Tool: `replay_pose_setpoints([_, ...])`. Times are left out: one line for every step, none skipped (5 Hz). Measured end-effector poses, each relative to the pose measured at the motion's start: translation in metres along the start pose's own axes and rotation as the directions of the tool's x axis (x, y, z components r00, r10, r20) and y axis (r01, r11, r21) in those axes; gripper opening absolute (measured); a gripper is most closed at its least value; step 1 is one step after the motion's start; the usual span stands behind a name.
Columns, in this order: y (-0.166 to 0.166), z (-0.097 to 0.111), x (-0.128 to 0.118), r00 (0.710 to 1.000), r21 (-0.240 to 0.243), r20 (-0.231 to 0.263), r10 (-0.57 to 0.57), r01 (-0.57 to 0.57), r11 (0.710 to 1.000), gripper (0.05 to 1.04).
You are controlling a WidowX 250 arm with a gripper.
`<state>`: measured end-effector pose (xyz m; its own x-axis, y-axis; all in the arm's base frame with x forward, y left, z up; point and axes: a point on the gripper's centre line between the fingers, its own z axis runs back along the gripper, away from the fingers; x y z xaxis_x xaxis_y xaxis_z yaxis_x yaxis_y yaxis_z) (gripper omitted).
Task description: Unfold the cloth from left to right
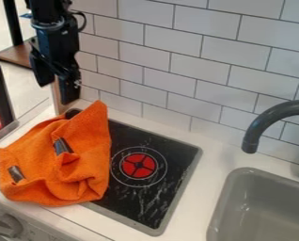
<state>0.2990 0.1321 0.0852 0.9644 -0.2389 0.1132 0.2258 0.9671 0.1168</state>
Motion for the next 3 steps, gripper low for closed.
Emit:
replay_pose_setpoints([-0.008, -0.018, -0.008, 0.995, -0.033, -0.043, 0.093, -0.094, 0.995, 0.999])
replay_pose_setpoints([-0.006, -0.032, -0.023, 0.978, 0.024, -0.09, 0.185, -0.184, 0.983, 0.999])
replay_pose_setpoints([-0.007, -0.049, -0.032, 0.96, 0.046, -0.125, 0.25, -0.246, 0.968, 0.999])
